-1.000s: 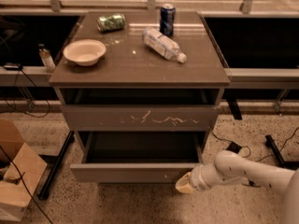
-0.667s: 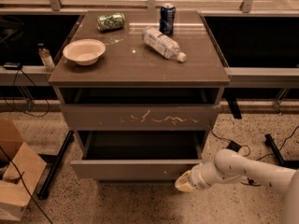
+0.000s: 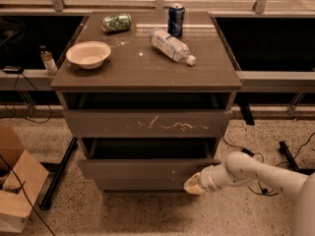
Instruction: Close middle drawer
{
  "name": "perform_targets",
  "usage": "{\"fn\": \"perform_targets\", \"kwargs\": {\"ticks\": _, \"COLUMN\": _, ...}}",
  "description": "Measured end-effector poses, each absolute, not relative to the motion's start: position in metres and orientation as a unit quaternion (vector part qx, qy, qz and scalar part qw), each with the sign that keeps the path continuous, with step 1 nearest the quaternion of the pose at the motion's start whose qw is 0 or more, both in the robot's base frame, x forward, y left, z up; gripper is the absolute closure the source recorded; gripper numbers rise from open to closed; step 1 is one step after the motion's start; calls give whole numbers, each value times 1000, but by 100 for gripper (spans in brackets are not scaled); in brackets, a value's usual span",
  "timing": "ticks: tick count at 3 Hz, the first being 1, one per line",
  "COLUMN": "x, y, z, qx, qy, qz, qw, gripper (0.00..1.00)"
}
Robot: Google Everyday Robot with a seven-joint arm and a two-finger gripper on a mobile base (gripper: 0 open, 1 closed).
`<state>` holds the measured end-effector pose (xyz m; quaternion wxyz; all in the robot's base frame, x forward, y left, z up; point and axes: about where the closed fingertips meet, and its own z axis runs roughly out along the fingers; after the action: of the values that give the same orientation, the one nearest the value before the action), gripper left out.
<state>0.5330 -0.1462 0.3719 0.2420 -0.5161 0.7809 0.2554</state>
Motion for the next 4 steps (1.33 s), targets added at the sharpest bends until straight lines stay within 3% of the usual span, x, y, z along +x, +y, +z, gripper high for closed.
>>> {"fn": "perform_targets", "kwargs": {"ticks": 1, "x": 565, "y": -151, "z": 385, "qx": -517, "qy": 776, "qz": 239, "qw": 270, "gripper": 86}}
{"fn": "perform_targets", "kwargs": {"ticks": 2, "x": 598, "y": -155, "z": 407, "qx": -519, "qy": 768, "qz": 216, "qw": 307, "gripper": 62}}
{"fn": "perform_targets", "kwargs": {"ticks": 3, "x": 621, "y": -155, "z": 426, "qx": -523, "qy": 758, "qz": 199, "qw": 335, "gripper": 31}}
{"fn": "perform_targets", "kwargs": {"ticks": 4, "x": 621, "y": -155, "z": 426, "qx": -523, "qy": 758, "qz": 199, "qw": 335, "gripper": 8}}
